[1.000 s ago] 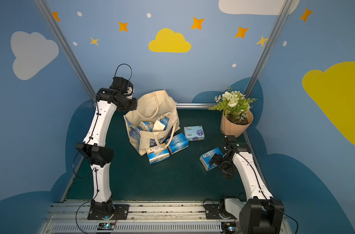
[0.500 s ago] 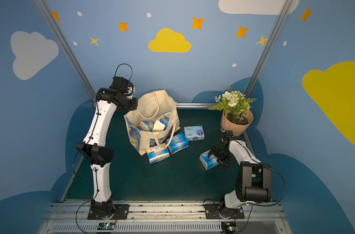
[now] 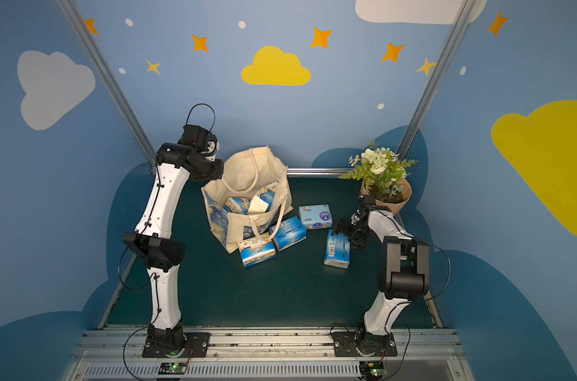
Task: Put tissues into the canvas bag
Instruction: Pick up the pack of facial tissues from the center of the board.
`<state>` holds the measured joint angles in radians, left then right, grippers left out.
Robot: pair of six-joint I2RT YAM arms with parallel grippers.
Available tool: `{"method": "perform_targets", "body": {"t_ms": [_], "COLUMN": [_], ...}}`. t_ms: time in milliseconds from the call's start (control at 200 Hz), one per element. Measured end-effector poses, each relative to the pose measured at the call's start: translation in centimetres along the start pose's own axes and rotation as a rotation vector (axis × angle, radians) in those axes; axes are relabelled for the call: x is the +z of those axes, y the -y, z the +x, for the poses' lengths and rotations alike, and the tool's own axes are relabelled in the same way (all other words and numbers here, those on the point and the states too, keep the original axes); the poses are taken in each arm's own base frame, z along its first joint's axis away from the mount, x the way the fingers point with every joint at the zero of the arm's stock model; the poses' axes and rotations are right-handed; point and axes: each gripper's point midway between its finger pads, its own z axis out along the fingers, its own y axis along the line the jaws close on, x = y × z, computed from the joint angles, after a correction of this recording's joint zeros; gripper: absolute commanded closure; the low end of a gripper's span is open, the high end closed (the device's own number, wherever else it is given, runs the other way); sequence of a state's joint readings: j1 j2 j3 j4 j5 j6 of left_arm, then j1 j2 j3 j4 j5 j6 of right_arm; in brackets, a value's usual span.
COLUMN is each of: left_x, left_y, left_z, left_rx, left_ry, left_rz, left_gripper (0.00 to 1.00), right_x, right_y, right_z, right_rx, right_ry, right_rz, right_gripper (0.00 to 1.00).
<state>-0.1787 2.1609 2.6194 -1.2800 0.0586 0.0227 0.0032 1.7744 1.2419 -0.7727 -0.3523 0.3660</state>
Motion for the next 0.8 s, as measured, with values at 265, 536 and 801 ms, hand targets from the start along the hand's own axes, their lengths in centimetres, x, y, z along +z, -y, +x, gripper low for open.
{"method": "perform_targets", "body": {"t_ms": [265, 536, 801], "left_x": [0.0, 0.0, 0.0], "left_y": [0.0, 0.0, 0.0], "left_z": [0.0, -0.1, -0.1], "left_rx": [-0.001, -0.005, -0.008], "left_ry": [0.001, 0.003, 0.003], "left_rz": [0.0, 0.001, 0.0], "left_gripper": [0.92, 0.91, 0.91], "right_x": [-0.4, -0.3, 1.1], "right_y": [-3.5, -3.2, -3.8], "right_z": [1.6, 4.6, 7.2], "right_rx": [-0.28, -0.443, -0.56], "right_ry": [-0.036, -0.083, -0.163], "right_rz": [0.106, 0.233, 0.308], "right_gripper": [0.09, 0.08, 0.08]}}
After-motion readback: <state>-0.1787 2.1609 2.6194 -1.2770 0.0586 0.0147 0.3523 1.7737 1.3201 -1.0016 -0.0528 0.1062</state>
